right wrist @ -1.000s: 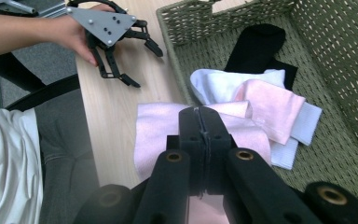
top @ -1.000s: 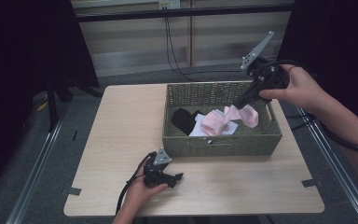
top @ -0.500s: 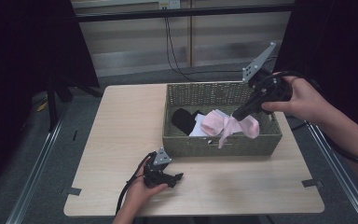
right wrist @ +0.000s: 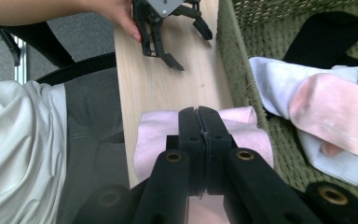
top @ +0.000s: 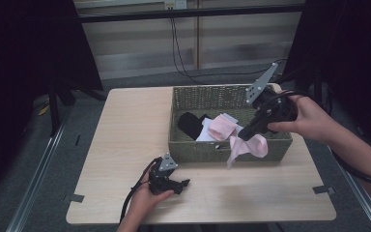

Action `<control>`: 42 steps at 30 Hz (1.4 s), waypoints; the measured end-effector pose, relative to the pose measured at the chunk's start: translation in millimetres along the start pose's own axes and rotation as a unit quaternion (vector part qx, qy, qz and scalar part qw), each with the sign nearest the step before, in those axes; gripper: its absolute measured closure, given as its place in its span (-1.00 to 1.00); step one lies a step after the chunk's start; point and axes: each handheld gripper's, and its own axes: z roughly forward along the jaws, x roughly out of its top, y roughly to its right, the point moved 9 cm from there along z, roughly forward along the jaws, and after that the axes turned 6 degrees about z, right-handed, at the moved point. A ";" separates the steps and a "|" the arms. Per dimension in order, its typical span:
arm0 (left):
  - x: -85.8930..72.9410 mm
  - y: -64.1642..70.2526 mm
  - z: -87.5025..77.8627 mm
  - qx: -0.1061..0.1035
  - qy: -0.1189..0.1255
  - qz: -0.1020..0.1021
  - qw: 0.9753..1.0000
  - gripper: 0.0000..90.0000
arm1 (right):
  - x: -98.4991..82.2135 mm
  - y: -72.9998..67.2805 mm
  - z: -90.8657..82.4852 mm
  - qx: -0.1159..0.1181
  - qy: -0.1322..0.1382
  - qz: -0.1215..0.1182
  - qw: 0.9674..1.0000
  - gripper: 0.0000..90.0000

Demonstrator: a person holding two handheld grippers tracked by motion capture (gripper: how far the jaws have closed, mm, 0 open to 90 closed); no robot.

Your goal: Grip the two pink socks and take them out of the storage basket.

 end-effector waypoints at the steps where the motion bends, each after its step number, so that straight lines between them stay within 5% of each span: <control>1: 0.1 0.1 0.2 -0.001 0.001 0.000 1.000 -0.60 | -0.9 0.1 2.4 0.001 -0.001 -0.001 1.000 0.97; 11: 0.0 0.1 0.0 0.000 0.000 0.000 1.000 -0.60 | -8.6 -1.7 22.7 0.007 -0.016 0.001 1.000 0.90; 21: 0.0 0.0 0.0 0.000 0.000 0.000 1.000 -0.60 | -7.2 10.9 27.0 -0.009 -0.011 0.010 1.000 0.70; 33: 0.0 0.0 0.0 0.000 0.000 0.000 1.000 -0.60 | -3.7 59.2 35.1 -0.062 -0.004 0.046 0.997 0.37; 42: 0.2 0.1 0.2 -0.001 0.001 0.000 1.000 -0.60 | -5.8 109.2 64.2 -0.102 -0.028 0.087 0.991 0.27</control>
